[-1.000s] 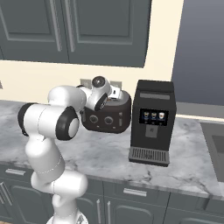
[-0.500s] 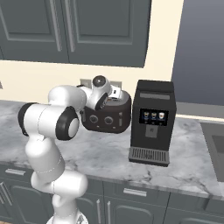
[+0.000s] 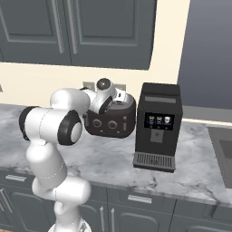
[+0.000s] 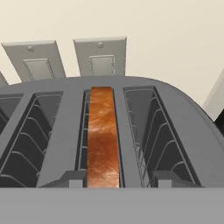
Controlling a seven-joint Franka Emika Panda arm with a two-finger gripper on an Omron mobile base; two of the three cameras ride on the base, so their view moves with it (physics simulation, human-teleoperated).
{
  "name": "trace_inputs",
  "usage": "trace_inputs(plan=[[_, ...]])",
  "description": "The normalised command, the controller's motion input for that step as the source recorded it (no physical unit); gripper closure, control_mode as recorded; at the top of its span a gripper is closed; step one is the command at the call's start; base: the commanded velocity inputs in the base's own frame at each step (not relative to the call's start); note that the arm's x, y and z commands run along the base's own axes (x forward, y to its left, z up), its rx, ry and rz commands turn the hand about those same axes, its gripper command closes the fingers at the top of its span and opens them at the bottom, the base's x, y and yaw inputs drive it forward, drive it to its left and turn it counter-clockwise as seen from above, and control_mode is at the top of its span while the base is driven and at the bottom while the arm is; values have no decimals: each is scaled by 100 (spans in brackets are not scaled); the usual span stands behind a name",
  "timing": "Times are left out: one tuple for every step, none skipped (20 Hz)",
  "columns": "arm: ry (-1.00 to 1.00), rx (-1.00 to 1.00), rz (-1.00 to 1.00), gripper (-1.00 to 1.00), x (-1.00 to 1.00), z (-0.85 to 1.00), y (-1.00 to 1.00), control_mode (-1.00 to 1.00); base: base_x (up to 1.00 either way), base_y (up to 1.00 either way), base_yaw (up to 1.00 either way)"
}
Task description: Start the toaster. Once the lever pops up, take the bread to the plate on the dining counter.
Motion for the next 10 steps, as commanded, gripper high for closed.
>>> trace_inputs(plan=[[0, 0, 0, 100, 0, 0, 0, -100, 0, 0, 0], [0, 0, 0, 100, -1, 0, 1, -100, 0, 0, 0], [0, 0, 0, 100, 0, 0, 2, -100, 0, 0, 0], [-2, 0, 0, 100, 0, 0, 4, -100, 0, 0, 0], [-3, 0, 0, 100, -2, 0, 3, -100, 0, 0, 0], [-4, 0, 0, 100, -3, 0, 0, -100, 0, 0, 0], [-4, 0, 0, 100, -1, 0, 1, -100, 0, 0, 0], [-2, 0, 0, 100, 0, 0, 2, -100, 0, 0, 0], [-4, 0, 0, 100, 0, 0, 0, -100, 0, 0, 0], [-4, 0, 0, 100, -1, 0, 0, -100, 0, 0, 0]])
